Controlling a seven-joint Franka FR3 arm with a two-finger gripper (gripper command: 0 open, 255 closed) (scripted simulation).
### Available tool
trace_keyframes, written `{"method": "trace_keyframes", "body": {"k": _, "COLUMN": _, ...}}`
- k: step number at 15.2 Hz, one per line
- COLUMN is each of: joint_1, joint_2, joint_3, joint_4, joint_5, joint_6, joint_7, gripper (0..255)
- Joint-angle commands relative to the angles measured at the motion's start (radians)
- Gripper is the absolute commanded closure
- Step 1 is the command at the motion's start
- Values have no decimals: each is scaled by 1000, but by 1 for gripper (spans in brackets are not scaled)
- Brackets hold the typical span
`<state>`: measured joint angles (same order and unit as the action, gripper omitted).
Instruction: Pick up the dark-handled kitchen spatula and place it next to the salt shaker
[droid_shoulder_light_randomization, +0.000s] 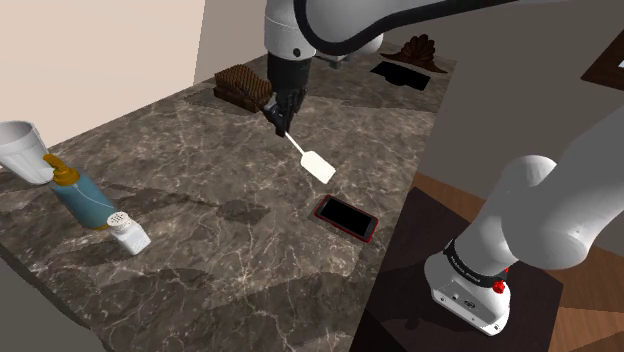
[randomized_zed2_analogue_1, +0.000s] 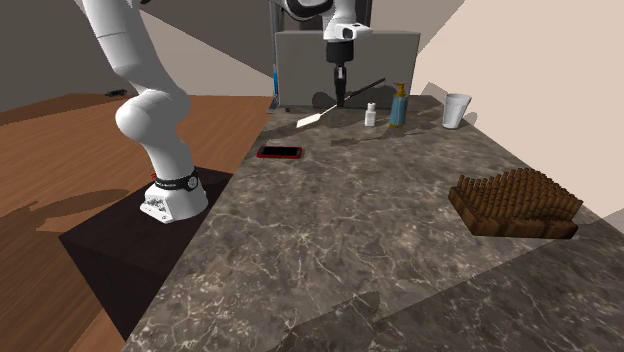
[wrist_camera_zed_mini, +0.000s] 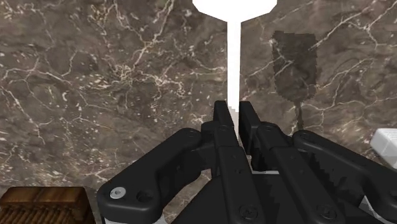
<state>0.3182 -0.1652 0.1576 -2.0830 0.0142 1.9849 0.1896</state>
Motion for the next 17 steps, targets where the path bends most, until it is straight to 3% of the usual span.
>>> {"method": "trace_keyframes", "body": {"k": 1, "joint_1": 18, "joint_2": 34, "joint_3": 27, "joint_4": 38, "joint_5": -5, "joint_6": -5, "joint_7": 49, "gripper": 255}}
{"method": "trace_keyframes", "body": {"k": 9, "joint_1": 100, "joint_2": 181, "joint_3": 130, "joint_4": 207, "joint_5": -48, "joint_6": -34, "joint_7": 250, "gripper": 255}}
{"method": "trace_keyframes", "body": {"k": 17, "joint_1": 210, "joint_2": 390, "joint_3": 203, "joint_4": 466, "joint_5": -136, "joint_6": -103, "joint_7": 444, "gripper": 255}}
